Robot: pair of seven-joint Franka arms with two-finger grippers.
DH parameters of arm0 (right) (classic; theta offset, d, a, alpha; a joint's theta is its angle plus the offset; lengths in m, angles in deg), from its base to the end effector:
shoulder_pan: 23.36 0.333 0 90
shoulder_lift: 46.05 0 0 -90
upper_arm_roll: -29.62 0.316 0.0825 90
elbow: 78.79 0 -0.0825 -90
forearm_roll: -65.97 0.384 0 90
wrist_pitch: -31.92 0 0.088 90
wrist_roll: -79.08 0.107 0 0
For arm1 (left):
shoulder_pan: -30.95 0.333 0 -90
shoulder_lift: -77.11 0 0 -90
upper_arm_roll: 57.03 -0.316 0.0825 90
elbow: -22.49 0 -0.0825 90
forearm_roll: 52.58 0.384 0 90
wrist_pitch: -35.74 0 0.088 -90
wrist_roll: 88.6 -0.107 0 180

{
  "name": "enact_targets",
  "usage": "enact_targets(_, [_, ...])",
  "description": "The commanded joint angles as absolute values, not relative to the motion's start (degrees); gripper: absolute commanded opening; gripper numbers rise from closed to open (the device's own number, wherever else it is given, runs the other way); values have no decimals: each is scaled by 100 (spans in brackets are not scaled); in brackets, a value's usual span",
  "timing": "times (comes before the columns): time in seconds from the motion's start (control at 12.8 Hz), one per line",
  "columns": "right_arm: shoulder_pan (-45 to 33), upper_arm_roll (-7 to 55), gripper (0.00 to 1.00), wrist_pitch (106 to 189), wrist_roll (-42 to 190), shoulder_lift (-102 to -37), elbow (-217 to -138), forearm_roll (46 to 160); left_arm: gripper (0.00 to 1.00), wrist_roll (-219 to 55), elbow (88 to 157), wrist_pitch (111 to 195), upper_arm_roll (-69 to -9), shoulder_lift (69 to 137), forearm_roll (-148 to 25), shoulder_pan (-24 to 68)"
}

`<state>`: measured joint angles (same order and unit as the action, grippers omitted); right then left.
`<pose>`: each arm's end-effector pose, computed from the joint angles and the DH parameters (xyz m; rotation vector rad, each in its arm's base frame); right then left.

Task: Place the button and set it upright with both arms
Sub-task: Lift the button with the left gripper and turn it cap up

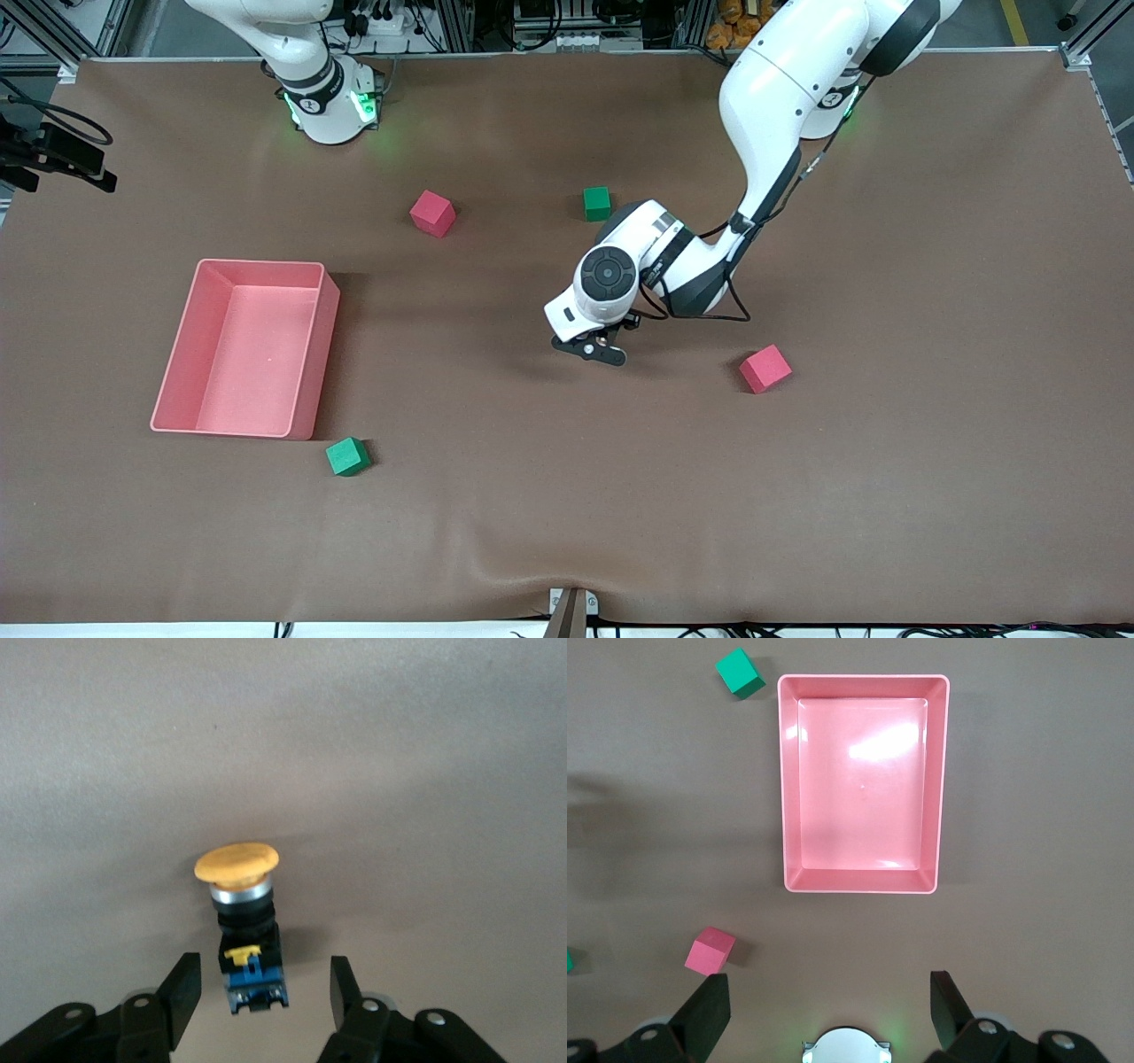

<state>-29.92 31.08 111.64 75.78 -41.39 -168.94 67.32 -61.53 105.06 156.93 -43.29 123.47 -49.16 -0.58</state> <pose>0.5080 -0.0419 0.6518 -3.1088 0.0444 0.1539 0.5232 -0.4817 0.2082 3.0621 -0.4462 -0.2578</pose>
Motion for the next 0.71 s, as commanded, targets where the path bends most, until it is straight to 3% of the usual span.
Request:
enact_targets(0.0, [-2784, 2989, 100, 11155, 7766, -4315, -16686, 6747, 64, -6048, 10414, 15826, -4385, 12465, -4704, -122])
enact_targets(0.16, [-2688, 2822, 100, 11155, 7935, -4315, -16686, 6791, 54, -6004, 10414, 15826, -4385, 12535, -4731, -113])
enact_targets(0.39, [-2547, 2690, 100, 11146, 7943, -4315, -16686, 6791, 48, -5881, 10493, 15826, -4385, 12571, -4731, -122])
enact_targets(0.47, [-2546, 2690, 100, 11120, 7943, -4315, -16704, 6782, 38, -5837, 10502, 15826, -4385, 12580, -4731, -122])
enact_targets(0.55, [-2555, 2681, 100, 11129, 7943, -4315, -16712, 6791, 12, -5819, 10502, 15835, -4385, 12580, -4722, -122])
enact_targets(0.63, [-2555, 2681, 100, 11155, 7935, -4324, -16712, 6782, 0, -5810, 10484, 15844, -4385, 12571, -4731, -122])
